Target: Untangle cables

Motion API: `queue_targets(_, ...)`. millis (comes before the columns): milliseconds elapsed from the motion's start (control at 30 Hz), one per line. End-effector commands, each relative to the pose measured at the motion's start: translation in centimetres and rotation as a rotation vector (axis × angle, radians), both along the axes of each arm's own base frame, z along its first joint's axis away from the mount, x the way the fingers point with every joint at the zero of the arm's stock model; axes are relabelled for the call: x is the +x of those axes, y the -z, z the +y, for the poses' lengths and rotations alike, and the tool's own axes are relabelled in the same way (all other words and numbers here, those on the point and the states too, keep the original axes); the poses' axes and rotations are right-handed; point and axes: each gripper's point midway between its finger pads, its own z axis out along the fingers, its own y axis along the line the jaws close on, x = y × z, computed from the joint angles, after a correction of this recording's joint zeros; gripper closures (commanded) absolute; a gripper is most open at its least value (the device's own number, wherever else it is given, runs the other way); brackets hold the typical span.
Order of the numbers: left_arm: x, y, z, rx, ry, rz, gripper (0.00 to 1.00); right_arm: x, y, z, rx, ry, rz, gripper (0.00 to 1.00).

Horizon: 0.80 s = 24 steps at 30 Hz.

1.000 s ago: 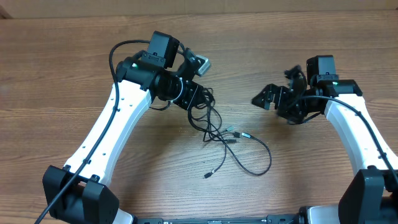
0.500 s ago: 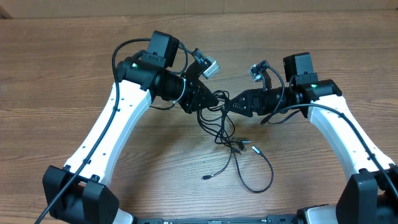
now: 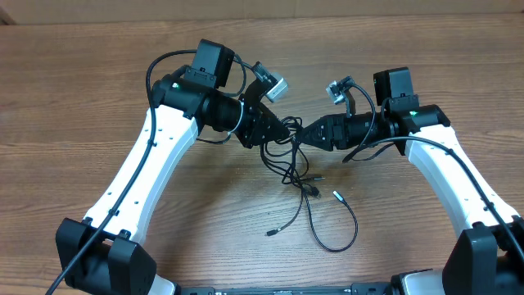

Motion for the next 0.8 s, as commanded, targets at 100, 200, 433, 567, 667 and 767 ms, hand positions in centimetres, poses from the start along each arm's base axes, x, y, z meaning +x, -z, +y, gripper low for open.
queue_targets(100, 0.9, -3.1, -1.2, -0.110, -0.056, 0.041, 0.96, -1.4, -0.6, 0.2, 0.023, -0.016, 0.053, 0.42)
queue_targets(200, 1.4, -3.7, -1.6, -0.136, -0.092, 0.074, 0.96, -1.5, -0.5, 0.2, 0.023, -0.016, 0.057, 0.47)
queue_targets(433, 1.3, -4.1, -1.8, -0.155, -0.153, 0.204, 0.96, -1.2, -0.9, 0.4, 0.037, -0.022, 0.033, 0.63)
queue_targets(567, 1.2, -4.4, -1.9, -0.167, -0.182, 0.274, 0.96, -1.0, -1.0, 0.4, 0.043, -0.022, 0.023, 0.70)
queue_targets(667, 1.6, -4.7, -2.0, -0.178, -0.229, 0.335, 0.96, -1.1, -1.0, 0.4, 0.042, -0.022, 0.027, 0.75)
queue_targets(767, 2.0, -5.0, -2.2, -0.190, -0.255, 0.354, 0.96, -1.1, -1.0, 0.4, 0.041, -0.021, 0.031, 0.92)
